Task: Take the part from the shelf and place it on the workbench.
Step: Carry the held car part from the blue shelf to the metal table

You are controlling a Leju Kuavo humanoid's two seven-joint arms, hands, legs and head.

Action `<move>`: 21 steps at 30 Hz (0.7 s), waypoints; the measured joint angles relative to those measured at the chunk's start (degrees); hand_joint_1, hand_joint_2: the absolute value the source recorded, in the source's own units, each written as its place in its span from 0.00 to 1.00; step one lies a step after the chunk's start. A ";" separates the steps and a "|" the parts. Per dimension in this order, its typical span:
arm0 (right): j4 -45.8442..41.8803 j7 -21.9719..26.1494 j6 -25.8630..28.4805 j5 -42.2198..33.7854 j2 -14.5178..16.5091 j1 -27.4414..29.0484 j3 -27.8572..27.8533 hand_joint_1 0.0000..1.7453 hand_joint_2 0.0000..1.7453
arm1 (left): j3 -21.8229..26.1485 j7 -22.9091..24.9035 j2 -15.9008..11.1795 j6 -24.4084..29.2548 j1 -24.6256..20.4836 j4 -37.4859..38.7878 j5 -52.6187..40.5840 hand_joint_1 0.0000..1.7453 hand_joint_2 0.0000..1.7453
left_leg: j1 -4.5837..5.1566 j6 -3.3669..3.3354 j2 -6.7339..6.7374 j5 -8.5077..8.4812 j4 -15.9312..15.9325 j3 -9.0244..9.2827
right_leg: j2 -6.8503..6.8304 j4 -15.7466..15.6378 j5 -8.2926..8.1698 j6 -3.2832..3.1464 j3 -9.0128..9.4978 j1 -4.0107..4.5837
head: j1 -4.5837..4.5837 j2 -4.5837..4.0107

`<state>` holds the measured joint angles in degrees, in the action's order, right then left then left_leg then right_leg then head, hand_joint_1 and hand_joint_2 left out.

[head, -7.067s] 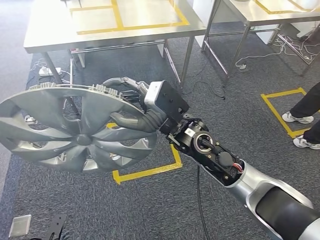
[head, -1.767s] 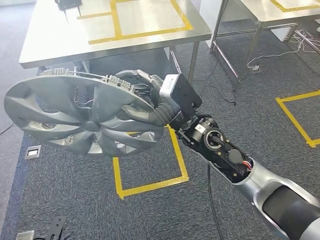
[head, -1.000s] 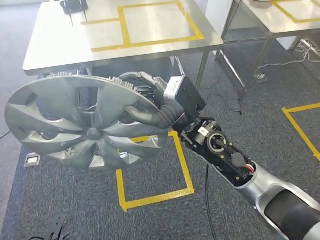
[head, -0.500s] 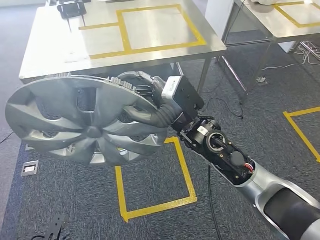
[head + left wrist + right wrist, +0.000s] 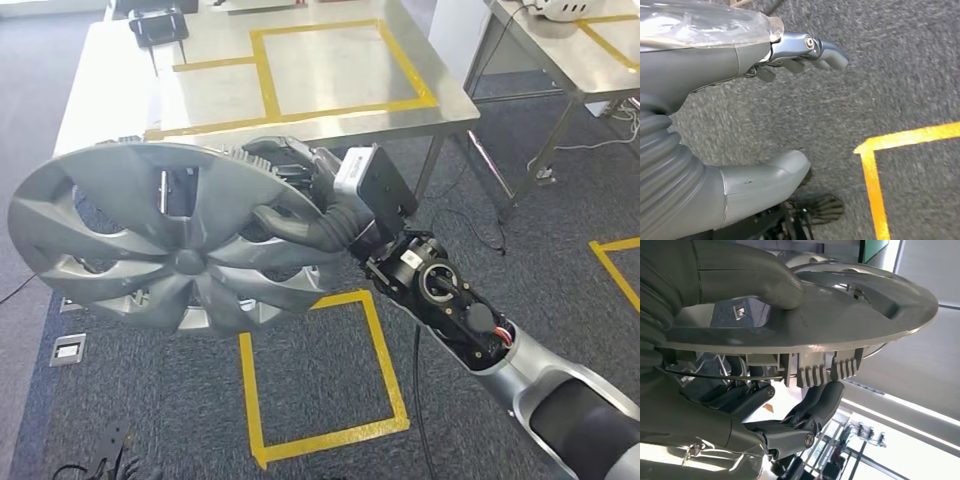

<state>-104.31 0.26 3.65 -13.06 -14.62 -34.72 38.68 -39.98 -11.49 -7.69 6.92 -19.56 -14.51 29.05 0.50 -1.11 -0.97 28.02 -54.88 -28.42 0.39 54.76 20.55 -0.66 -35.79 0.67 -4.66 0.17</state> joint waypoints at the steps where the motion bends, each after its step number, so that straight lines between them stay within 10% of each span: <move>1: -0.14 -0.01 -0.02 0.03 -0.01 0.01 -0.04 1.00 1.00 | 0.00 0.00 -0.01 -0.01 -0.06 -0.01 -0.01 0.00 1.00 | -0.10 0.26 0.08 0.08 -0.41 0.00 | 0.04 -0.35 -0.02 -0.19 0.46 -0.05 | -0.06 0.00; 8: -0.32 -0.02 -0.03 0.12 -0.02 0.11 -0.19 1.00 1.00 | -0.01 -0.01 0.02 0.01 0.03 0.00 -0.01 0.00 1.00 | -1.09 2.20 0.46 4.44 -17.08 -12.81 | 0.08 -0.99 2.59 -0.89 4.05 -0.58 | 0.13 0.00; 13: -0.33 -0.03 -0.04 0.13 -0.02 0.03 -0.25 1.00 1.00 | 0.00 -0.01 -0.15 0.01 -0.05 0.00 0.00 0.00 1.00 | -1.26 1.86 0.89 -6.98 -0.88 -8.91 | 0.22 -0.93 5.47 0.34 7.00 -0.62 | 0.27 0.00; 17: -0.36 0.01 -0.10 0.21 -0.03 0.06 -0.40 1.00 1.00 | -0.01 0.00 -0.10 0.01 -0.19 -0.01 -0.07 0.00 1.00 | -1.09 0.28 0.74 -7.17 0.34 -7.53 | 0.23 0.62 6.48 1.72 7.28 -0.71 | 0.15 -0.01; 21: -0.38 -0.08 -0.07 0.61 -0.07 0.24 -0.77 1.00 1.00 | 0.00 0.00 -0.03 -0.15 -0.55 -0.02 -0.43 0.00 1.00 | -0.92 -0.69 0.69 -5.88 0.48 -5.75 | 0.04 13.88 11.44 2.27 -0.02 -0.92 | -0.31 0.00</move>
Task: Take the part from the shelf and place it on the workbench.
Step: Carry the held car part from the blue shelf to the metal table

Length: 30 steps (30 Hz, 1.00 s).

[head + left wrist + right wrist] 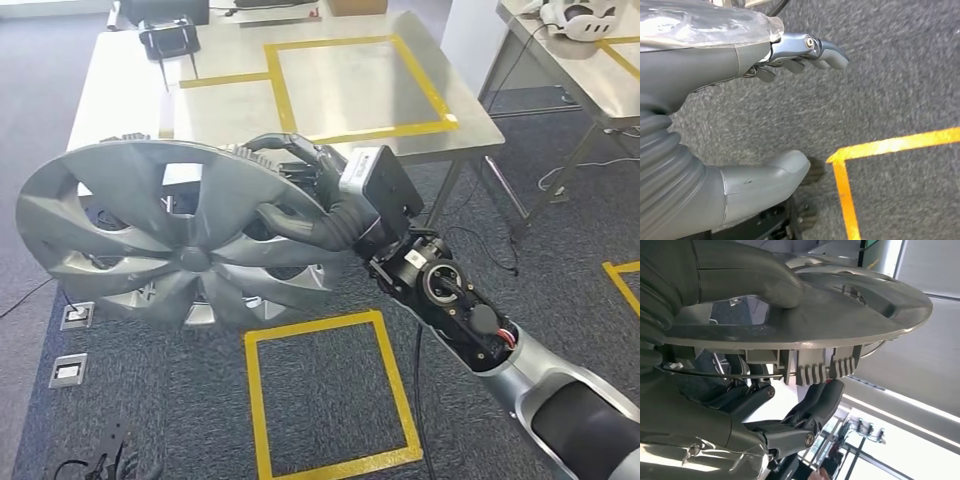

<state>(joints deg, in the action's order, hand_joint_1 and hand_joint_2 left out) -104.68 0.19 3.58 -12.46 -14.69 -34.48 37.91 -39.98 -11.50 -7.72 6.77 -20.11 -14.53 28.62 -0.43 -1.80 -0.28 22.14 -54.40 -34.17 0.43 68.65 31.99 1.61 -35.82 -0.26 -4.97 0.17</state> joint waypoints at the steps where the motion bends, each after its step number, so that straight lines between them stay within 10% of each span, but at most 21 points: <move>1: 0.00 -0.08 0.04 0.17 -0.02 0.23 -0.14 1.00 1.00 | -0.01 0.01 0.02 -0.15 -0.03 0.00 -0.13 0.00 1.00 | 0.06 -0.04 -0.03 0.42 -0.01 0.45 | 0.00 2.66 1.07 0.15 -1.98 0.00 | -0.08 0.00; 3: 0.01 -0.32 0.15 0.38 -0.13 0.67 -0.33 1.00 1.00 | -0.01 0.10 0.11 -0.39 -0.07 0.00 -0.37 0.00 1.00 | 0.13 -0.02 -0.17 1.40 -0.02 1.72 | 0.00 1.95 0.03 0.16 -3.19 -0.01 | -0.21 0.00; 6: 0.01 -0.66 0.45 0.37 -0.43 0.82 -0.87 1.00 1.00 | 0.00 0.21 0.38 -0.55 -0.31 0.00 -0.62 0.00 1.00 | 0.24 0.35 -0.40 3.00 0.01 3.93 | -0.05 -9.63 -8.14 -0.65 -0.10 0.27 | -0.45 0.00; 8: 0.01 -0.74 0.70 0.17 -0.53 0.86 -1.32 1.00 1.00 | -0.01 0.38 0.52 -0.58 -0.56 0.00 -0.75 0.00 1.00 | 0.37 0.96 -0.45 3.79 -0.11 4.64 | -0.05 -14.03 -10.40 -1.30 1.52 0.62 | -0.44 0.00; 12: -0.11 -0.84 0.99 -0.05 -0.55 0.90 -1.86 1.00 1.00 | -0.01 0.71 0.67 -0.58 -0.93 0.00 -0.86 0.00 1.00 | 0.41 2.05 -0.26 4.68 -3.00 3.86 | 0.11 -15.00 -10.00 -2.45 3.36 0.36 | -0.26 0.00; 17: -0.14 -0.90 1.31 -0.54 -0.55 1.29 -2.09 1.00 1.00 | -0.01 1.00 0.81 -0.58 -0.85 0.00 -0.90 0.00 1.00 | 0.13 2.91 -0.13 9.58 -17.91 -7.22 | 0.19 -15.11 -8.40 -3.05 4.95 0.25 | 0.23 0.00; 23: -0.08 -0.63 1.72 -1.56 -0.55 1.64 -2.11 1.00 1.00 | -0.01 1.17 0.76 -0.54 -0.60 0.02 -0.95 0.00 1.00 | 0.42 1.70 -0.04 -1.84 -0.50 -3.32 | 0.31 -15.04 -5.10 -1.95 8.46 0.52 | 0.58 0.00; 27: -0.05 -0.51 2.02 -1.80 -0.57 1.66 -2.16 1.00 1.00 | -0.01 1.20 0.89 -0.55 -0.46 0.01 -1.03 0.00 1.00 | 0.30 0.22 -0.19 -1.27 0.24 -1.50 | 0.25 -12.86 -3.71 -0.83 8.75 0.52 | 0.52 0.00; 30: -0.05 -0.36 2.35 -1.97 -0.62 1.63 -2.28 1.00 1.00 | -0.01 1.20 0.93 -0.57 -0.53 0.01 -1.13 0.00 1.00 | 0.28 -0.38 -0.19 -0.20 0.32 -0.04 | 0.07 -2.67 -0.02 -0.11 3.10 0.25 | 0.34 0.00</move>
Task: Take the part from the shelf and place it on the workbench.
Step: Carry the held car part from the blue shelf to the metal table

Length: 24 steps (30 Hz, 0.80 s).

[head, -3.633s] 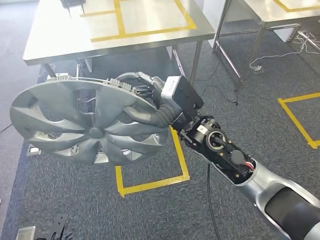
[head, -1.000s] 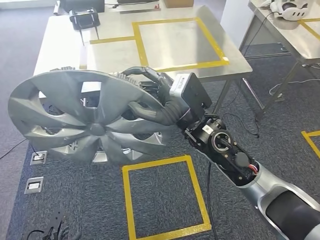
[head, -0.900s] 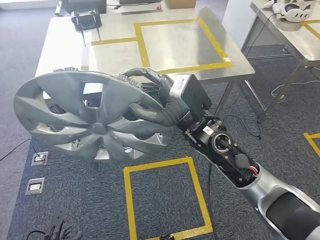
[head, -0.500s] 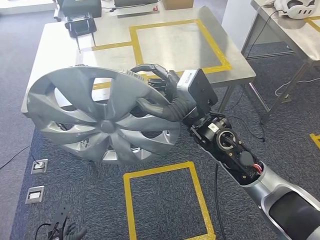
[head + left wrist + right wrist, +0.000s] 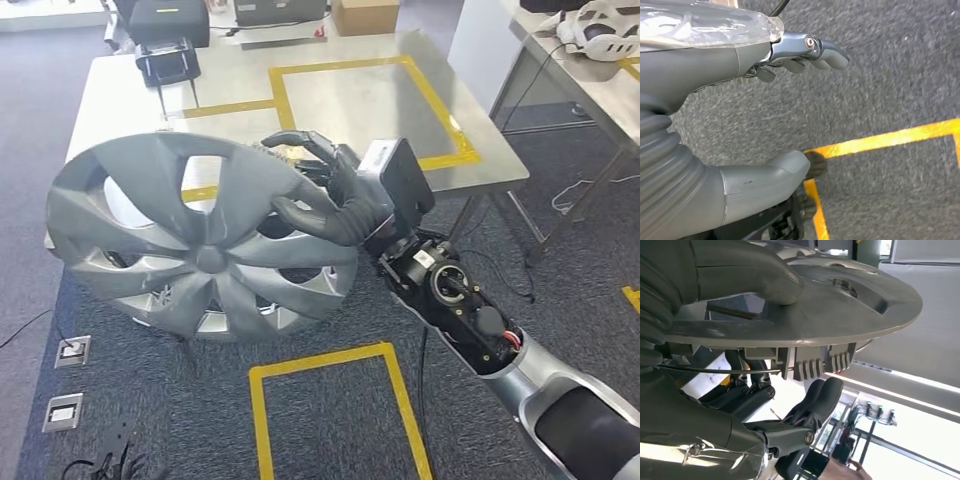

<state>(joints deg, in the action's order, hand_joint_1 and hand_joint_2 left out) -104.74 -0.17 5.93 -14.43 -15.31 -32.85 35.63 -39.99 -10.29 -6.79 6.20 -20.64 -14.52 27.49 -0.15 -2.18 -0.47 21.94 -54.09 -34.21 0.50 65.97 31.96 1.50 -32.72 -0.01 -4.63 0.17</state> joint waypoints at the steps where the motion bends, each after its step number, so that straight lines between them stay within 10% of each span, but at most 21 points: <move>1: 0.00 0.04 0.08 -0.04 -0.01 0.10 -0.03 1.00 1.00 | 0.01 0.00 -0.01 -0.01 0.01 0.01 -0.03 0.00 1.00 | 0.01 -0.04 0.00 0.44 -0.01 0.43 | 0.00 3.52 1.48 0.18 -2.46 -0.06 | -0.10 0.00; 4: 0.00 0.04 0.18 -0.08 -0.05 0.38 -0.06 1.00 1.00 | 0.00 0.00 0.05 -0.04 0.18 0.01 -0.08 0.00 1.00 | 0.01 0.08 -0.16 2.16 -0.03 2.57 | -0.01 3.19 0.84 0.36 -5.10 -0.28 | -0.34 0.00; 8: 0.11 -0.02 0.55 -0.28 -0.19 0.35 -0.09 1.00 1.00 | 0.01 0.02 0.22 -0.04 0.16 0.03 -0.08 0.00 1.00 | 0.12 0.74 -0.40 4.41 -0.08 5.28 | -0.05 -9.99 -9.89 -0.43 -2.72 -0.21 | -0.68 -0.01; 13: 0.04 -0.08 0.85 -0.52 -0.24 -0.18 -0.16 1.00 1.00 | 0.00 0.22 0.29 0.06 -0.34 0.03 -0.08 0.00 1.00 | 0.14 2.12 -0.29 5.45 -1.71 5.33 | 0.15 -12.16 -9.74 -2.19 -0.60 0.00 | -0.25 0.00; 19: 0.08 -0.05 0.92 -0.58 -0.23 -1.16 -0.12 1.00 1.00 | 0.00 0.22 0.43 0.09 -0.58 0.03 -0.08 0.00 1.00 | -0.03 3.03 0.00 10.26 -18.24 -7.79 | 0.18 -12.51 -7.22 -3.05 2.58 -0.07 | 0.14 0.00; 24: 0.21 -0.04 1.05 -0.61 -0.23 -1.17 -0.04 1.00 1.00 | 0.00 0.24 0.08 0.09 -0.52 0.04 -0.08 0.00 1.00 | 0.64 1.60 -0.07 -2.31 -1.63 -5.13 | 0.36 -12.57 -3.63 -2.38 6.18 0.15 | 0.33 -0.01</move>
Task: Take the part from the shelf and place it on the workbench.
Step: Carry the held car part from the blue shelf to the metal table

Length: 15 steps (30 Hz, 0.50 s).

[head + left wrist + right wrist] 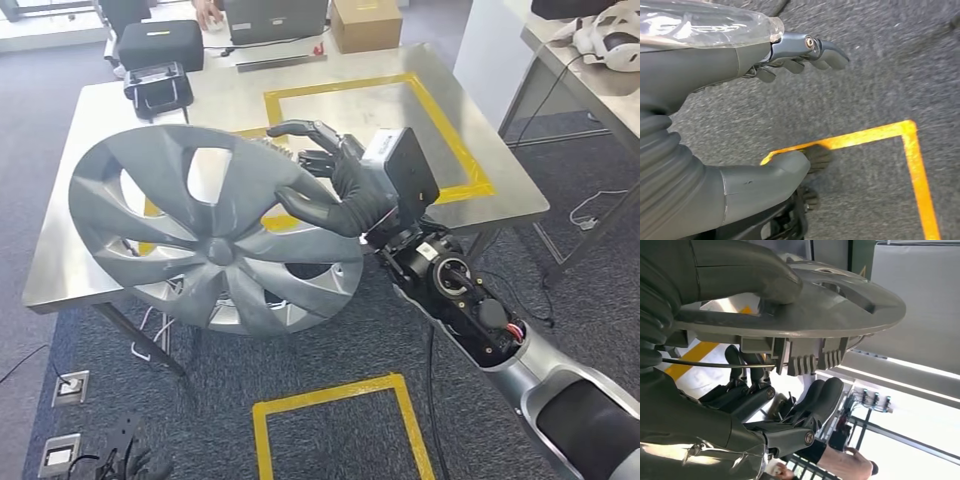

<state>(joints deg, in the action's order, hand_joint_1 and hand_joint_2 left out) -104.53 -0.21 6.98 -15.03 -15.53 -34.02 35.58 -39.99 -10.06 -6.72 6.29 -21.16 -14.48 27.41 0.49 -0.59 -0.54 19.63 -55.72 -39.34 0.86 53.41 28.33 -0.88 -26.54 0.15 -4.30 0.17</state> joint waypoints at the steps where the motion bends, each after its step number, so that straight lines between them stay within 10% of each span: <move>1: 0.04 0.04 0.03 -0.01 0.01 0.01 0.03 1.00 1.00 | 0.00 0.03 -0.10 0.00 0.04 0.01 0.00 0.00 1.00 | 0.12 -0.26 -0.07 -1.10 1.50 0.37 | 0.13 0.07 0.40 0.26 0.44 0.10 | 0.08 0.00; 4: 0.09 0.10 0.08 -0.01 0.01 -0.04 0.07 1.00 1.00 | 0.01 0.14 -0.16 0.00 -0.02 0.01 0.01 0.00 1.00 | -0.12 -0.97 -0.07 -0.53 2.18 1.78 | 0.18 1.98 0.75 1.07 0.65 0.19 | -0.14 0.01; 9: 0.20 0.57 0.18 -0.04 -0.01 0.39 0.08 1.00 1.00 | 0.00 0.15 -0.15 0.02 0.08 0.01 0.13 0.00 1.00 | -0.28 -1.72 -0.04 1.99 2.29 4.97 | -0.21 17.90 6.54 2.38 -9.29 -0.30 | -0.46 0.01; 11: 0.39 0.72 0.20 -0.03 -0.01 0.70 0.13 1.00 1.00 | 0.00 0.15 -0.12 0.02 0.28 0.01 0.22 0.00 1.00 | -0.33 -1.60 -0.19 3.40 2.28 6.80 | -0.26 17.42 7.84 2.65 -11.27 -0.66 | -0.61 0.01; 15: 0.72 1.03 0.20 -0.08 -0.05 0.98 0.20 1.00 1.00 | 0.00 0.15 0.04 0.03 0.54 0.04 0.41 0.00 1.00 | -0.21 -0.78 -0.45 6.48 2.01 10.12 | -0.44 3.58 -4.91 2.22 -10.03 -0.79 | -0.83 0.01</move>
<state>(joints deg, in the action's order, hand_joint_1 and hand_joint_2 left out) -103.80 0.81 7.18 -15.11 -15.58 -33.04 35.78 -39.99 -9.91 -6.68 6.32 -20.62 -14.44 27.82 0.28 -1.37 -0.99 26.11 -53.70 -29.22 0.43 56.98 23.43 1.34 -36.57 -0.64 -5.14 0.17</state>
